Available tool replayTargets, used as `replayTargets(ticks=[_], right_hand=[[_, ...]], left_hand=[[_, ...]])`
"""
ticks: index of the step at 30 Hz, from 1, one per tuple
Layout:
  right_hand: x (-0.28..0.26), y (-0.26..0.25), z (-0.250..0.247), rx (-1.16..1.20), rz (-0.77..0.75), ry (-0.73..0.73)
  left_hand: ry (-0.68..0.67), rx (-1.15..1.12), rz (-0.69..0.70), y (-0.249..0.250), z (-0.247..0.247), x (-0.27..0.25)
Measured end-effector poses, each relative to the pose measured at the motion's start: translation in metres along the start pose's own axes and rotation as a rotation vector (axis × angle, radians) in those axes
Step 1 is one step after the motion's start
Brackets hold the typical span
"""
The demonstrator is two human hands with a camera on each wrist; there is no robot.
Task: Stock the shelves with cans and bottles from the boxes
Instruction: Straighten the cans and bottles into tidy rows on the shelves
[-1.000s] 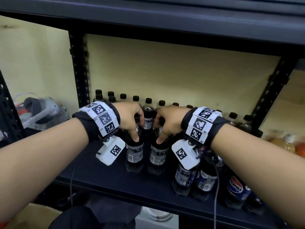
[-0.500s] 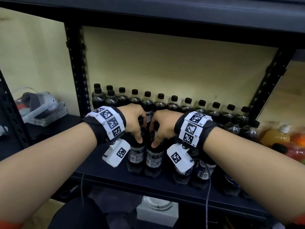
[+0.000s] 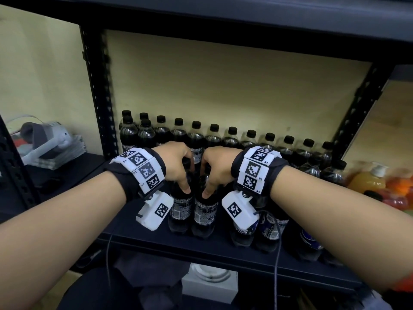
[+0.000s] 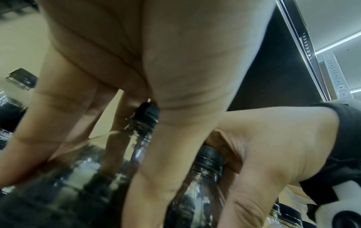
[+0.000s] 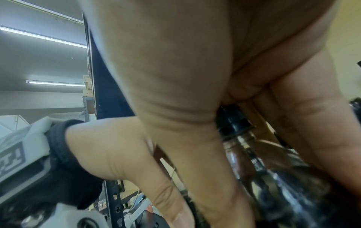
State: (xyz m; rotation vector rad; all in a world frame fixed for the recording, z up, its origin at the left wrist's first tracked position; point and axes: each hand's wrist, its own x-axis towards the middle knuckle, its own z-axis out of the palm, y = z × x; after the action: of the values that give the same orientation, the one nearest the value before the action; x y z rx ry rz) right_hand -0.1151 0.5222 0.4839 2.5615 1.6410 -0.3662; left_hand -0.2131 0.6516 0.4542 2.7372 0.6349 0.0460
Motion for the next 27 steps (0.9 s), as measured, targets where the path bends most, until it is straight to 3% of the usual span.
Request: replayTargets(ticks=[12, 18, 23, 27], right_hand=[[0.003, -0.001, 0.001, -0.041, -0.019, 0.005], [0.005, 0.001, -0.002, -0.038, -0.031, -0.059], [0.012, 0.002, -0.030, -0.049, -0.056, -0.136], [0.027, 0.007, -0.069, -0.009, -0.019, -0.141]], left_hand=[[-0.020, 0.013, -0.057, 0.004, -0.003, 0.001], [-0.047, 0.023, -0.032, 0.003, -0.004, 0.001], [-0.127, 0.007, 0.018, -0.008, -0.014, -0.004], [-0.191, -0.034, -0.029, -0.032, -0.050, -0.003]])
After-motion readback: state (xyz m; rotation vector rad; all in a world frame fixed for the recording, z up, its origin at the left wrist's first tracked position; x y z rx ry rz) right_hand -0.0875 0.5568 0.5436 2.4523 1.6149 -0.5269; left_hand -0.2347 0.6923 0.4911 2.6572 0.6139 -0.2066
